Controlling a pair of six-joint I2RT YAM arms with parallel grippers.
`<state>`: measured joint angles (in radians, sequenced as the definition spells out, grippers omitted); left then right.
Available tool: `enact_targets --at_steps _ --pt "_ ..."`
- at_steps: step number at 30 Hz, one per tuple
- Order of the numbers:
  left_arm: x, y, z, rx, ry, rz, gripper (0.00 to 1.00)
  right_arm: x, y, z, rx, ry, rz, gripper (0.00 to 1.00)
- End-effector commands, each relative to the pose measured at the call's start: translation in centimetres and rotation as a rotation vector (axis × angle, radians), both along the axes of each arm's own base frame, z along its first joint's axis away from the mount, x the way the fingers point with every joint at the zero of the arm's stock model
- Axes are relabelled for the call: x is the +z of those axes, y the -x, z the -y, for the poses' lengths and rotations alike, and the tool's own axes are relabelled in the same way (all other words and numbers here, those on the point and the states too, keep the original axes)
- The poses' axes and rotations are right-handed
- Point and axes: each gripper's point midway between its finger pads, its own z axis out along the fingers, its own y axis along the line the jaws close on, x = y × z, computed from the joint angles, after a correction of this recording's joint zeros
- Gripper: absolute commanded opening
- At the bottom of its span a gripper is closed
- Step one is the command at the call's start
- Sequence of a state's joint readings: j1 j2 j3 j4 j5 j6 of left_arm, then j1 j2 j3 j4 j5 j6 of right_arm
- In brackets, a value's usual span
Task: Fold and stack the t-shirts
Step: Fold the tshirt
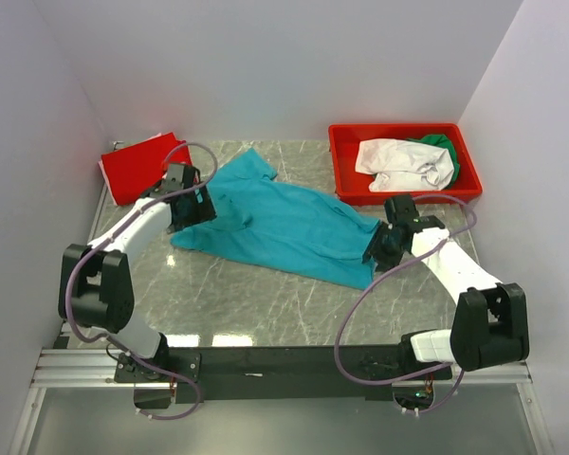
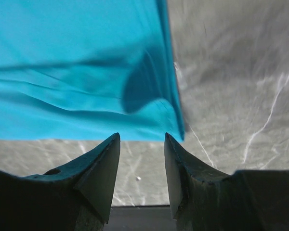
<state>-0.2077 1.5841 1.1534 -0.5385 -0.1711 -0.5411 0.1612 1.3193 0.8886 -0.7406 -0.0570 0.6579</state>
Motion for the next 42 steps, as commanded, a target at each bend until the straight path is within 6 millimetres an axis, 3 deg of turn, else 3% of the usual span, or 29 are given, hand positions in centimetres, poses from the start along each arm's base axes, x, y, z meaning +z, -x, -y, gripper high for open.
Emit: enact_targets --at_steps 1,4,8,14,18,32,38,41,42 --pt "1.0 0.9 -2.0 0.077 0.007 0.044 0.9 -0.4 0.3 -1.1 0.01 -0.062 0.018 0.49" --pt "-0.2 2.0 -4.6 0.143 0.015 0.012 0.86 -1.3 1.5 -0.9 -0.003 -0.058 -0.021 0.49" --pt "-1.8 3.3 -5.8 0.18 0.055 -0.024 0.79 -1.9 2.5 -0.7 -0.021 -0.052 -0.051 0.49" --pt "-4.0 3.3 -7.1 0.236 0.118 -0.036 0.65 -2.6 3.0 -0.9 -0.042 -0.074 -0.056 0.48" --pt "-4.6 2.6 -7.2 0.245 0.144 -0.026 0.57 -3.2 3.6 -0.9 -0.056 -0.08 -0.072 0.48" --pt "-6.3 1.3 -8.1 0.252 0.134 -0.036 0.49 -5.8 5.1 0.2 -0.12 -0.017 -0.169 0.48" --pt "-6.6 0.7 -8.5 0.247 0.13 -0.038 0.46 -6.5 4.4 0.2 -0.152 -0.02 -0.164 0.47" --pt "-6.7 0.4 -8.7 0.241 0.131 -0.038 0.34 -6.7 3.7 0.1 -0.162 -0.019 -0.162 0.43" --pt "-6.9 0.4 -8.7 0.24 0.131 -0.042 0.22 -6.9 3.6 0.1 -0.166 -0.014 -0.167 0.41"
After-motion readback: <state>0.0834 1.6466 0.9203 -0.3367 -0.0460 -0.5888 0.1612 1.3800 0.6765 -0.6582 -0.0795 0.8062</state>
